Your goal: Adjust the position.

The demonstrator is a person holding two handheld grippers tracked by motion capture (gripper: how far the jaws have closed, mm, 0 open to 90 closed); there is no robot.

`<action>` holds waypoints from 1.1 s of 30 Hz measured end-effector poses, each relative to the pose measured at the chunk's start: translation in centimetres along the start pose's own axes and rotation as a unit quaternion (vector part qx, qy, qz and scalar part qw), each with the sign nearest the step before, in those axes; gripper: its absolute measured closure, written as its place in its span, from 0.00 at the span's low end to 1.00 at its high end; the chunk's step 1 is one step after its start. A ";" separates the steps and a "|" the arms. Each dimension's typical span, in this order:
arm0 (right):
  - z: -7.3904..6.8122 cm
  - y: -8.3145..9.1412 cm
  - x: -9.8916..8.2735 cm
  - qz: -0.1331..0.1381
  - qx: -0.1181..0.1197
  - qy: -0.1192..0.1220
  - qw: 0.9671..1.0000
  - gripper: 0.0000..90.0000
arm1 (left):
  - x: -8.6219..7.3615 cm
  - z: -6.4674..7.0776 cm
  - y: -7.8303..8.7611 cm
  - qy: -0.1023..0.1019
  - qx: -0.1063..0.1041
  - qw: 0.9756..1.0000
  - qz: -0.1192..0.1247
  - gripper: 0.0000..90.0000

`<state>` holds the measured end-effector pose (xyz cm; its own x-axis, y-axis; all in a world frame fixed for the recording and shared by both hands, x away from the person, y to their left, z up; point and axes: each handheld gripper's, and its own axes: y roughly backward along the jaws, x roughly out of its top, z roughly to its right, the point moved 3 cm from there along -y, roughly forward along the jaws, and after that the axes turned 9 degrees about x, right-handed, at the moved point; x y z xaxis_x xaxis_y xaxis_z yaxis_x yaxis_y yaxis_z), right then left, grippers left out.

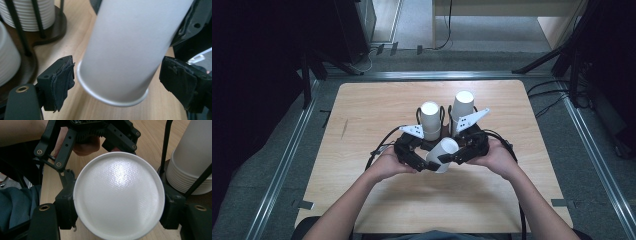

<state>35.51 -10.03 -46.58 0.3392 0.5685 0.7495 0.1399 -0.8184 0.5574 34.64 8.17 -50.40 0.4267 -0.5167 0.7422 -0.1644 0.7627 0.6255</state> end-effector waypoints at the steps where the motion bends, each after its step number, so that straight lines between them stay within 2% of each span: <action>1: 0.0 -0.1 0.0 0.001 0.002 0.000 1.000 0.34 | 0.0 0.0 -0.1 0.001 0.000 1.000 0.001 0.14; 11: -0.2 -0.4 0.4 0.016 0.021 -0.006 1.000 0.34 | 0.1 0.4 -0.4 -0.010 -0.002 1.000 0.007 0.15; 14: -0.1 -0.3 0.4 0.019 0.025 -0.010 0.999 0.34 | 0.1 0.5 -0.3 -0.018 0.002 1.000 0.011 0.19; 15: -0.1 -0.2 0.4 0.019 0.025 -0.013 0.999 0.34 | 0.2 0.7 -0.1 -0.029 0.002 0.999 0.014 0.25; 19: 0.1 -0.2 0.3 0.016 0.026 -0.021 0.999 0.34 | 0.2 0.7 -0.1 -0.039 0.009 0.999 0.006 0.27; 26: 0.2 -0.3 0.0 0.011 0.032 -0.022 0.999 0.34 | 0.2 0.6 0.0 -0.041 -0.001 0.999 -0.004 0.30; 33: 0.3 0.3 -0.2 0.006 0.020 -0.013 1.000 0.29 | 0.3 0.2 1.0 -0.039 0.009 0.999 -0.011 0.30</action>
<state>35.79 -10.39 -46.71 0.3650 0.5569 0.7461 0.1721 -0.8279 0.5338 34.38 8.70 -49.54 0.3592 -0.5630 0.7443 -0.1723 0.7438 0.6458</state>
